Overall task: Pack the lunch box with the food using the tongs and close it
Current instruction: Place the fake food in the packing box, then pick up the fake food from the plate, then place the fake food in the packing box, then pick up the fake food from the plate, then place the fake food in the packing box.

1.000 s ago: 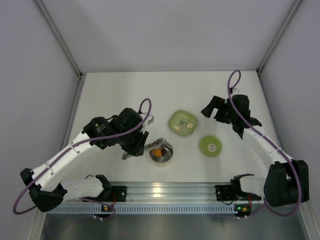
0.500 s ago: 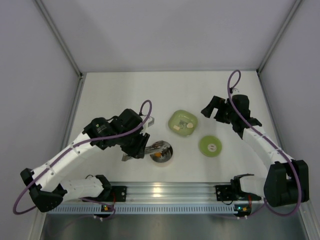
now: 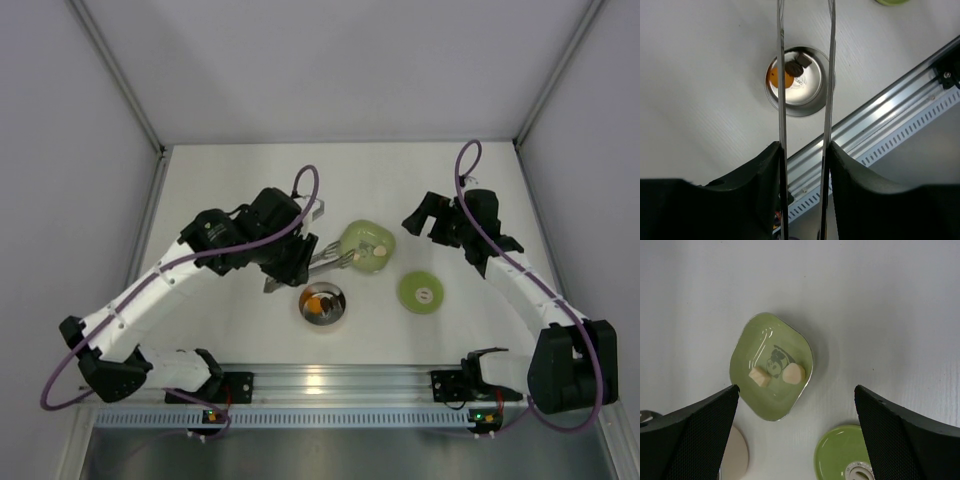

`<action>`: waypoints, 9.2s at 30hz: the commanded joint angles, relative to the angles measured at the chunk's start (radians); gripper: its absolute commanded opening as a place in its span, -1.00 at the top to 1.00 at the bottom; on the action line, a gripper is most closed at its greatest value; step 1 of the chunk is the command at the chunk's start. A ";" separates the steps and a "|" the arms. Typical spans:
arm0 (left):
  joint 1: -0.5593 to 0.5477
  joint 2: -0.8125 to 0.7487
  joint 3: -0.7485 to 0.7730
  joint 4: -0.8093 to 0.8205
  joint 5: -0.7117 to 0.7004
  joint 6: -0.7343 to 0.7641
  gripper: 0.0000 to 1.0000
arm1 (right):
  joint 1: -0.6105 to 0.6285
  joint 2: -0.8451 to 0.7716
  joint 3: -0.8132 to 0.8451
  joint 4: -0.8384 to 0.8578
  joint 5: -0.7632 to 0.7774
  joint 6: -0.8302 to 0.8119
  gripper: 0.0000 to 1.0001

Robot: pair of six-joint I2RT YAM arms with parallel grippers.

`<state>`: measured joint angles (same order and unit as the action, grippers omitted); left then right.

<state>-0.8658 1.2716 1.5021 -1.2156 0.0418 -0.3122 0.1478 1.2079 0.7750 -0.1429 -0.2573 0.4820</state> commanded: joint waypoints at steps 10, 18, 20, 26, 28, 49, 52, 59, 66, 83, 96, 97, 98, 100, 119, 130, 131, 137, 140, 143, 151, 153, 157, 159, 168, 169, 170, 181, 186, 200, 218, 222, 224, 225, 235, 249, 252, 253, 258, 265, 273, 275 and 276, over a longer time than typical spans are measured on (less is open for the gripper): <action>-0.004 0.376 0.211 0.272 -0.134 -0.050 0.07 | 0.012 -0.028 0.040 0.012 -0.026 -0.017 -0.93; -0.004 0.508 0.234 0.349 -0.100 -0.059 0.07 | 0.012 -0.034 0.037 0.003 -0.013 -0.023 -0.93; -0.004 0.518 0.234 0.355 -0.083 -0.050 0.07 | 0.012 -0.034 0.037 0.005 -0.013 -0.023 -0.93; -0.004 0.541 0.231 0.369 -0.049 -0.039 0.07 | 0.012 -0.034 0.029 0.006 -0.008 -0.023 -0.93; -0.004 0.543 0.228 0.369 -0.048 -0.036 0.07 | 0.012 -0.034 0.029 0.008 -0.008 -0.023 -0.93; -0.004 0.561 0.175 0.346 -0.006 -0.024 0.08 | 0.012 -0.042 0.013 0.009 -0.007 -0.022 -0.93; -0.004 0.560 0.170 0.344 -0.013 -0.025 0.10 | 0.012 -0.044 0.012 0.009 -0.007 -0.022 -0.93; -0.002 0.543 0.150 0.346 -0.028 -0.025 0.23 | 0.012 -0.048 0.006 0.009 -0.008 -0.019 -0.93; -0.004 0.502 0.155 0.344 -0.082 -0.018 0.38 | 0.012 -0.054 0.007 0.009 -0.008 -0.016 -0.93; -0.004 0.258 0.146 0.170 -0.154 -0.008 0.37 | 0.012 -0.050 0.036 -0.004 -0.010 -0.017 -0.93; -0.004 -0.089 -0.114 0.013 -0.054 -0.041 0.34 | 0.012 -0.025 0.052 0.006 -0.022 0.003 -0.93; -0.004 -0.101 -0.123 0.008 -0.048 -0.042 0.33 | 0.013 -0.024 0.056 0.003 -0.023 0.001 -0.93; -0.004 -0.112 -0.140 0.004 -0.010 -0.044 0.33 | 0.012 -0.024 0.059 0.000 -0.020 0.001 -0.93; -0.004 -0.143 -0.155 -0.015 0.006 -0.047 0.33 | 0.013 -0.024 0.063 0.000 -0.016 0.003 -0.93; -0.004 -0.238 -0.243 -0.056 0.081 -0.057 0.21 | 0.018 -0.005 0.052 0.020 -0.023 0.026 -0.92; -0.004 -0.201 -0.218 -0.051 0.070 -0.041 0.04 | 0.019 0.004 0.053 0.014 -0.020 0.012 -0.92; -0.004 -0.195 -0.214 -0.051 0.067 -0.039 0.04 | 0.019 0.005 0.055 0.014 -0.022 0.009 -0.92; -0.004 -0.146 -0.117 -0.024 0.023 -0.028 0.07 | 0.019 0.004 0.052 0.019 -0.030 0.009 -0.92; -0.004 -0.092 -0.046 -0.002 0.000 -0.018 0.08 | 0.019 0.002 0.053 0.019 -0.036 0.006 -0.92; -0.004 -0.028 0.016 0.027 -0.033 -0.008 0.08 | 0.019 -0.002 0.055 0.011 -0.034 -0.005 -0.92; -0.004 0.166 0.093 0.126 -0.115 0.019 0.06 | 0.021 -0.018 0.038 0.020 -0.046 -0.016 -0.93; -0.004 0.216 0.110 0.143 -0.132 0.027 0.07 | 0.019 -0.016 0.035 0.025 -0.056 -0.013 -0.93; -0.004 0.297 0.135 0.188 -0.149 0.042 0.09 | 0.019 -0.016 0.030 0.035 -0.069 -0.008 -0.92; -0.004 0.342 0.148 0.202 -0.167 0.047 0.10 | 0.019 -0.018 0.029 0.035 -0.074 -0.010 -0.92; -0.004 0.440 0.159 0.231 -0.186 0.062 0.10 | 0.019 -0.025 0.026 0.029 -0.066 -0.016 -0.93; -0.004 0.443 0.159 0.229 -0.192 0.061 0.10 | 0.019 -0.025 0.027 0.029 -0.068 -0.017 -0.93; -0.004 0.449 0.158 0.228 -0.195 0.062 0.10 | 0.019 -0.025 0.026 0.031 -0.066 -0.017 -0.93; -0.004 0.468 0.112 0.248 -0.143 0.076 0.06 | 0.019 -0.025 0.023 0.032 -0.066 -0.016 -0.93; -0.002 0.471 0.106 0.238 -0.145 0.076 0.06 | 0.018 -0.025 0.021 0.034 -0.065 -0.016 -0.93; -0.004 0.480 0.086 0.228 -0.146 0.071 0.06 | 0.019 -0.033 0.015 0.032 -0.063 -0.016 -0.93; -0.004 0.419 0.084 0.301 -0.149 0.082 0.40 | 0.019 -0.030 0.020 0.031 -0.059 -0.017 -0.93; -0.004 0.374 0.078 0.327 -0.154 0.088 0.40 | 0.019 -0.022 0.020 0.032 -0.056 -0.017 -0.93; -0.004 0.362 0.078 0.337 -0.154 0.091 0.40 | 0.018 -0.022 0.020 0.032 -0.059 -0.017 -0.93; -0.004 0.353 0.079 0.337 -0.155 0.093 0.40 | 0.019 -0.021 0.020 0.032 -0.057 -0.017 -0.93; -0.004 0.221 0.072 0.211 -0.126 0.059 0.39 | 0.019 -0.010 0.032 0.032 -0.056 -0.017 -0.93; -0.004 -0.092 -0.140 0.033 -0.008 -0.034 0.35 | 0.019 0.035 0.064 0.045 -0.072 0.006 -0.93; -0.004 -0.139 -0.183 0.013 0.023 -0.045 0.35 | 0.019 0.036 0.067 0.045 -0.073 0.012 -0.93; -0.004 -0.149 -0.189 0.007 0.027 -0.048 0.35 | 0.024 0.036 0.067 0.045 -0.069 0.015 -0.93; -0.004 -0.181 -0.220 -0.027 0.044 -0.048 0.35 | 0.039 0.041 0.069 0.046 -0.057 0.021 -0.93; -0.002 -0.190 -0.250 -0.030 0.061 -0.045 0.24 | 0.064 0.068 0.075 0.048 -0.046 0.023 -0.92; -0.004 -0.198 -0.260 -0.028 0.073 -0.037 -0.02 | 0.068 0.078 0.070 0.051 -0.039 0.026 -0.92; -0.004 -0.201 -0.260 -0.025 0.075 -0.036 -0.05 | 0.072 0.084 0.070 0.051 -0.037 0.026 -0.92; -0.004 -0.201 -0.255 -0.025 0.070 -0.037 -0.05 | 0.075 0.085 0.070 0.049 -0.037 0.024 -0.92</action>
<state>-0.8665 1.0981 1.2400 -1.2362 0.0975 -0.3454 0.1947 1.2846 0.8017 -0.1390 -0.3073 0.5014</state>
